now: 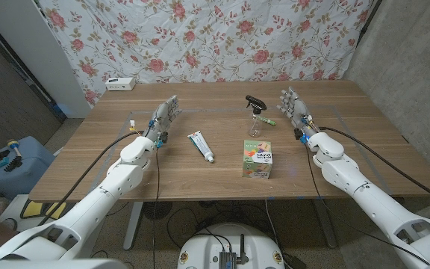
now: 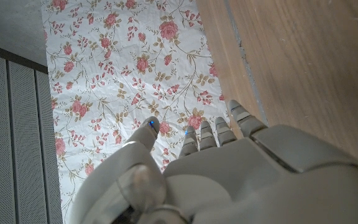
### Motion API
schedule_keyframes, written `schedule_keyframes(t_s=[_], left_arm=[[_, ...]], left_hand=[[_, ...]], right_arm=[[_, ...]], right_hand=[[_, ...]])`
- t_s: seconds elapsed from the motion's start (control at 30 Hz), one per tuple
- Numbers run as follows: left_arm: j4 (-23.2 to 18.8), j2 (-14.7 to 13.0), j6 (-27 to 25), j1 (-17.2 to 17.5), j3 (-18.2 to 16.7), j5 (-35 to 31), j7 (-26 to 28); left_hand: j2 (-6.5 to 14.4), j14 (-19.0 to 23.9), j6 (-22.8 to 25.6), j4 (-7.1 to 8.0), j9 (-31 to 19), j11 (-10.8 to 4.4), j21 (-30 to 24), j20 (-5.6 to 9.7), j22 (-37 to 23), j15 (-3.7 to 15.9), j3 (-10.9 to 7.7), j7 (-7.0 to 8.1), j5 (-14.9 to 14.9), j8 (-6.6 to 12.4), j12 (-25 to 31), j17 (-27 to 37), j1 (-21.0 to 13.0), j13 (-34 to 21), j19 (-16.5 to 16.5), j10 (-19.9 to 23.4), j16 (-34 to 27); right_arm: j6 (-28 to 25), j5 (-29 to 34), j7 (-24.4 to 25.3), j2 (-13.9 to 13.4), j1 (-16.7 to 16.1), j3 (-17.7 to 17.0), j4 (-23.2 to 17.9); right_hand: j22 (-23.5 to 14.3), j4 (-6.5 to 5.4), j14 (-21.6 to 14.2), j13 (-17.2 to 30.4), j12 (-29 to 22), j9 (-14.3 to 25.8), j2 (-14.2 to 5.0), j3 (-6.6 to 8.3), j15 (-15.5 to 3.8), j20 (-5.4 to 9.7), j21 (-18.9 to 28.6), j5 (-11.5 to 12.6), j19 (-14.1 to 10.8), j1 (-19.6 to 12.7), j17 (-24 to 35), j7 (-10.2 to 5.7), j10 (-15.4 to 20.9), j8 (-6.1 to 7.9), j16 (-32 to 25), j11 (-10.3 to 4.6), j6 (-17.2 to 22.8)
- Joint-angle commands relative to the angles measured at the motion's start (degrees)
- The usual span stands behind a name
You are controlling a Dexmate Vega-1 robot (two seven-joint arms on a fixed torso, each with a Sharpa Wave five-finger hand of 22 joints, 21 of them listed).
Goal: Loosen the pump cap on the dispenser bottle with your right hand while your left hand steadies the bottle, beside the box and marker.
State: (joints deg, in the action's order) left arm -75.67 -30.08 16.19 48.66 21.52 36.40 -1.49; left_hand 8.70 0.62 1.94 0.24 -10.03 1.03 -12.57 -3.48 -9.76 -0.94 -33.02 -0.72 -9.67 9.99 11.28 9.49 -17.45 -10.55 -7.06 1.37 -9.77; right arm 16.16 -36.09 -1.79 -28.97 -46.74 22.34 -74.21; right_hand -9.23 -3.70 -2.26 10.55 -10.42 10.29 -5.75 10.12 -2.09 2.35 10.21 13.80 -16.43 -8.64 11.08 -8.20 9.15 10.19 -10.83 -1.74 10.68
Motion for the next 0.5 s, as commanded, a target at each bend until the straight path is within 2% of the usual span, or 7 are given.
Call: schedule_keyframes(t_s=[0.03,0.27,0.37,0.5], left_arm=[[-1.3,-0.9,-0.5,0.1,0.5,-2.0,1.5],[-3.4,-1.4,-1.9,0.4,0.8,-3.0,3.1],[-3.7,-1.5,-2.5,-0.1,1.2,-3.7,3.5],[-2.6,-0.3,-0.9,-0.7,1.6,-4.8,4.1]], left_hand=[[-0.2,0.0,0.4,-0.30,-0.1,-0.06,0.0,-0.08,-0.1,-0.25,-0.35,0.15,-0.3,0.29,0.4,0.1,-0.7,-0.3,-0.4,0.4,-0.3],[-0.4,0.0,0.5,-0.86,-0.1,-0.32,0.2,-0.06,-0.1,-0.11,-0.38,0.28,-0.3,0.36,0.4,0.0,-1.0,-0.2,-0.5,0.6,-0.3],[-0.5,0.1,0.6,-1.05,-0.1,-0.38,0.2,-0.09,-0.1,-0.01,-0.37,0.30,-0.3,0.40,0.4,0.0,-1.1,-0.2,-0.5,0.6,-0.3],[-0.6,0.3,0.8,-1.47,-0.1,-0.31,0.4,-0.09,-0.1,0.15,-0.38,0.25,-0.3,0.49,0.6,0.0,-1.3,-0.2,-0.5,1.2,-0.3]], right_arm=[[0.9,3.3,0.6,1.6,2.7,1.9,2.2],[1.7,4.2,0.9,2.3,3.7,2.3,4.2],[2.1,4.2,0.8,2.5,3.9,2.3,4.9],[2.5,4.4,1.3,2.2,3.4,2.0,4.5]], right_hand=[[-0.2,0.09,-0.7,0.1,-0.5,0.1,-0.08,0.51,-1.93,3.47,0.4,0.5,-0.6,-0.6,0.1,-0.07,0.7,0.40,-0.4,-0.09,0.0],[-0.2,0.26,-0.8,0.0,-0.6,0.1,-0.18,0.68,-2.07,3.53,0.4,0.6,-0.7,-0.8,0.0,0.05,0.8,0.42,-0.4,-0.11,-0.1],[-0.2,0.36,-0.7,0.0,-0.5,0.1,-0.15,0.73,-2.01,3.57,0.3,0.7,-0.5,-0.9,0.0,1.30,0.8,0.38,-0.3,-0.06,-0.3],[-0.2,0.44,-0.1,0.0,-0.4,0.0,0.10,0.64,-1.96,3.62,0.1,0.8,0.3,-0.9,0.0,2.71,0.3,0.22,-0.1,-0.15,-0.9]])
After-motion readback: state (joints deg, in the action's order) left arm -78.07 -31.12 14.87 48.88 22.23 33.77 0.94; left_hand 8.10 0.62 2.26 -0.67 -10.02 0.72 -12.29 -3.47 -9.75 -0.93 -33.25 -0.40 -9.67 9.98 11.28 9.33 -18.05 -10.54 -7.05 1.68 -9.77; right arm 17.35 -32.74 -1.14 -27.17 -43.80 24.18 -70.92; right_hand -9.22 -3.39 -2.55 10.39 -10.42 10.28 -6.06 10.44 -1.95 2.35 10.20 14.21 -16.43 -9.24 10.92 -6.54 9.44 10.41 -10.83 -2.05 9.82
